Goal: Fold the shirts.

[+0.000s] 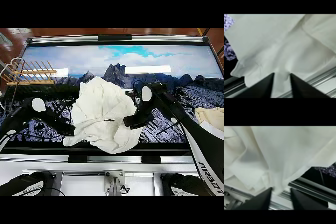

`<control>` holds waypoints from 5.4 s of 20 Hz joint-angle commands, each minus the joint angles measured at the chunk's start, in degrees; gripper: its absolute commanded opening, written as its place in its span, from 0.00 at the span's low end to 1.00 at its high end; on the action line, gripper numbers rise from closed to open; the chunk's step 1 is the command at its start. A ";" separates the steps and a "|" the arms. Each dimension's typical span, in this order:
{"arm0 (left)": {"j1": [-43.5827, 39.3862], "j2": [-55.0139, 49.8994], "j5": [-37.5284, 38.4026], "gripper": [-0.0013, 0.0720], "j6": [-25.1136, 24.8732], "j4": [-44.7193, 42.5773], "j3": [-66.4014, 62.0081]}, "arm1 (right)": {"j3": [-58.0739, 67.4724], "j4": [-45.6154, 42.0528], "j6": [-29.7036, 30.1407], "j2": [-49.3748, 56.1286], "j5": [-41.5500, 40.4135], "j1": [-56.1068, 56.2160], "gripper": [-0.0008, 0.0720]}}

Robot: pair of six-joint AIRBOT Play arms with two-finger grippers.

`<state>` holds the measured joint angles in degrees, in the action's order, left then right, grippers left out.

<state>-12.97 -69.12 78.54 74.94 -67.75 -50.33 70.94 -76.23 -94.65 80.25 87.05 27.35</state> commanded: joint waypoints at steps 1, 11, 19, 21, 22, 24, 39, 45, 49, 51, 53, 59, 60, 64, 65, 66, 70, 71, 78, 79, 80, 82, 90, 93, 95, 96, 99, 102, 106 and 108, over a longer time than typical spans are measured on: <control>-0.13 0.20 2.75 0.78 0.81 -0.66 0.74 | 1.38 0.02 -2.19 -0.48 0.11 -0.15 0.91; 1.09 -3.69 -8.72 0.78 2.27 -11.13 -12.13 | 8.33 6.69 -5.68 6.38 -10.45 3.19 0.76; 1.77 -5.66 -6.67 0.94 -6.93 -7.13 -2.29 | 8.26 6.60 -4.90 13.44 -6.49 3.17 0.91; 1.07 -5.66 -8.35 0.93 -8.35 -5.31 0.02 | 8.20 5.53 -5.03 14.10 -7.08 3.17 0.91; 0.98 -5.66 -10.05 0.92 -8.33 -4.50 0.63 | 8.22 5.31 -5.03 14.84 -6.86 3.17 0.91; 1.01 -5.64 -12.55 0.56 -8.35 -2.01 0.85 | 8.22 5.38 -4.76 16.74 -4.42 3.17 0.91; 1.88 3.74 -15.74 0.09 -8.90 -0.63 -20.98 | 21.22 -2.82 0.70 7.19 -3.89 -0.07 0.11; 1.86 5.44 -20.39 0.09 -3.72 -0.57 -55.12 | 47.95 -6.05 1.68 -5.46 -12.55 -5.29 0.11; 1.86 8.07 -4.57 0.09 -1.05 -0.96 -57.94 | 46.95 -4.11 -1.33 -8.26 0.81 -0.96 0.11; 1.64 7.30 5.38 0.09 4.81 -1.03 -55.06 | 41.46 -4.09 -1.05 -8.07 2.01 2.47 0.11; 0.50 7.43 8.33 0.08 6.71 -2.64 -46.80 | 35.04 -4.07 -0.92 -6.91 4.07 5.49 0.11; -0.96 7.34 -11.28 0.09 15.72 -3.08 -18.40 | 14.71 -9.05 -4.96 -5.64 5.11 7.52 0.11; -2.10 7.23 -16.92 0.09 15.80 1.36 -14.23 | 11.67 -8.98 -6.34 -5.40 3.08 7.52 0.11; -8.68 7.26 -25.75 0.09 15.23 4.57 -5.79 | 2.95 -5.92 -11.17 -4.59 1.09 7.52 0.16; -10.10 7.26 -25.94 0.09 13.57 4.55 -5.35 | 1.66 -5.73 -12.81 -4.59 2.19 7.52 0.35; -11.08 7.26 -26.14 0.09 12.72 4.55 -5.35 | 0.50 -5.29 -13.99 -4.59 3.96 7.52 0.57; -12.74 7.39 -31.15 0.09 12.74 4.70 -5.38 | -3.89 -4.96 -19.85 -4.59 4.11 7.65 0.58; -12.76 7.48 -31.78 0.09 12.74 4.74 -5.38 | -6.75 -4.00 -22.16 -4.59 0.87 7.65 0.58; -12.74 8.79 -32.06 0.09 10.54 4.76 -5.38 | -22.32 6.43 -32.83 -4.59 -16.20 11.15 0.81; -12.74 9.14 -32.06 0.09 10.25 4.76 -5.38 | -23.28 4.83 -35.74 -4.59 -17.64 11.43 0.80; -12.74 9.55 -32.06 0.09 10.14 4.76 -5.38 | -23.71 4.72 -37.44 -4.59 -18.97 11.32 0.68; -12.72 10.58 -32.09 0.09 9.49 4.72 -5.38 | -23.71 4.39 -38.40 -4.66 -21.09 11.32 0.34; -10.05 13.90 -32.02 0.09 9.55 0.26 -7.15 | -7.91 -14.58 -21.09 -12.63 -20.13 11.32 0.11; -5.53 14.84 -32.06 0.09 9.53 0.26 -16.50 | 6.84 -22.56 -12.04 -14.84 -20.70 11.32 0.11; -2.99 15.02 -32.04 0.09 9.51 0.24 -25.24 | 17.27 -23.15 -8.87 -14.75 -22.38 11.32 0.11; -1.97 15.08 -32.06 0.09 9.49 0.22 -29.66 | 22.25 -22.64 -8.26 -14.75 -23.63 11.32 0.11; 0.68 15.65 -32.00 0.09 7.56 -1.95 -41.07 | 32.39 -17.31 -4.81 -14.86 -23.21 11.32 0.11; 2.32 17.25 -27.93 0.09 9.22 -10.88 -43.15 | 34.16 -8.79 -2.21 -14.62 -12.68 11.34 0.11; 2.89 16.31 -8.61 0.09 18.03 -17.64 -38.47 | 32.83 0.79 -0.72 -10.25 4.44 11.34 0.11; 1.22 16.46 -7.50 0.09 18.91 -14.69 -30.05 | 28.41 3.82 -0.17 -7.39 5.73 11.41 0.11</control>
<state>-10.94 -52.71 63.51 90.11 -81.78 -86.80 102.06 -79.18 -96.42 69.82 85.17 38.65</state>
